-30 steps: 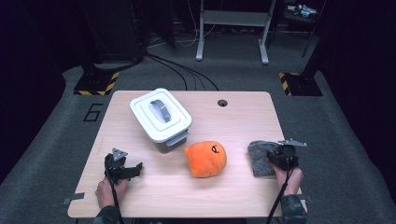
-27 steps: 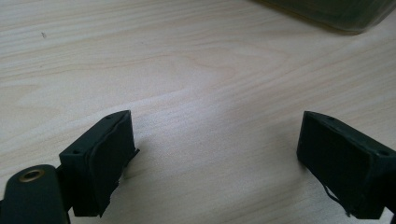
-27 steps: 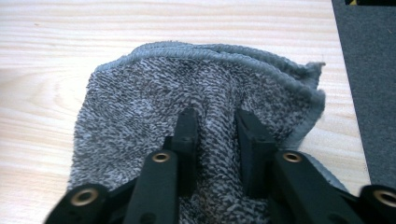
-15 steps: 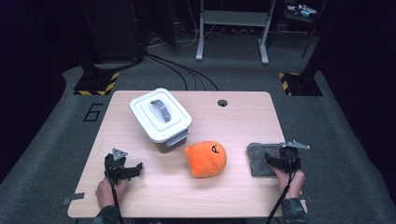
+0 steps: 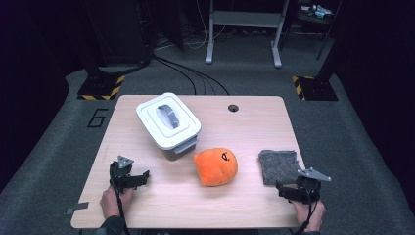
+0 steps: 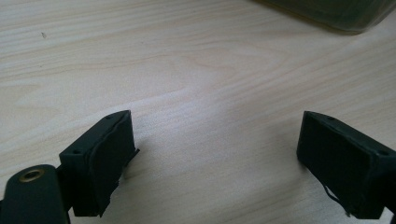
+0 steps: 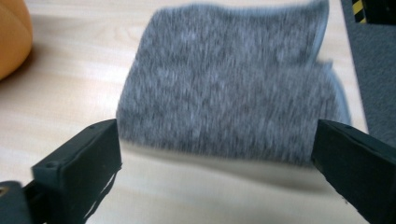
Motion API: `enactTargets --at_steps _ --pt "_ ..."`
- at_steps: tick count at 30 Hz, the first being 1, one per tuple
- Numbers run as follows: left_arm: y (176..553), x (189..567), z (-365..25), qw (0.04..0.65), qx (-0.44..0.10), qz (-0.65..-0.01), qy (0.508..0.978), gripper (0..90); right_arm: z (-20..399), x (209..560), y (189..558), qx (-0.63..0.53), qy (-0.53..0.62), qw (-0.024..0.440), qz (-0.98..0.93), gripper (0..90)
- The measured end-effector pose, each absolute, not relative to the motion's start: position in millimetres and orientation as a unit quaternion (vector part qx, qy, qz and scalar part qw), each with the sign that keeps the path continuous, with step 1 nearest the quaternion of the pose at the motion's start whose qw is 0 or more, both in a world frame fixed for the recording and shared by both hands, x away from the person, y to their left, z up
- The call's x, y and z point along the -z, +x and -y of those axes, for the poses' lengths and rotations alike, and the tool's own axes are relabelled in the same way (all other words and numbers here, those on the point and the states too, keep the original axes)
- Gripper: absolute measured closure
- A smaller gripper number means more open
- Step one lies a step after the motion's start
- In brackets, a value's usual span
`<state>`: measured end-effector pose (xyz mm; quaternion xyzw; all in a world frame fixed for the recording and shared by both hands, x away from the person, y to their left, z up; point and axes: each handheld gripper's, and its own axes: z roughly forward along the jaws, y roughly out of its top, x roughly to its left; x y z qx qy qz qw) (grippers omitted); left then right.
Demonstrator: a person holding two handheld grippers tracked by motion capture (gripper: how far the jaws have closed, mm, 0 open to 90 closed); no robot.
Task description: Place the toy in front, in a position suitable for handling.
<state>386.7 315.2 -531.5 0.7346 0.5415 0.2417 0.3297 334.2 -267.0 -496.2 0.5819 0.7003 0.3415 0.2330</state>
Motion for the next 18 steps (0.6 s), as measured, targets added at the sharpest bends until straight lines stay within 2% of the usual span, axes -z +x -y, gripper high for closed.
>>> enactTargets --at_steps 9,18 --pt "386.8 531.2 -315.2 0.329 -0.242 -0.544 0.733 10.9 273.4 523.2 321.1 -0.312 0.595 0.236 -0.702 0.0" --pt "387.2 530.7 -319.2 0.33 -0.235 -0.535 0.742 10.8 271.8 529.4 322.4 -0.296 0.582 0.244 -0.717 0.0"
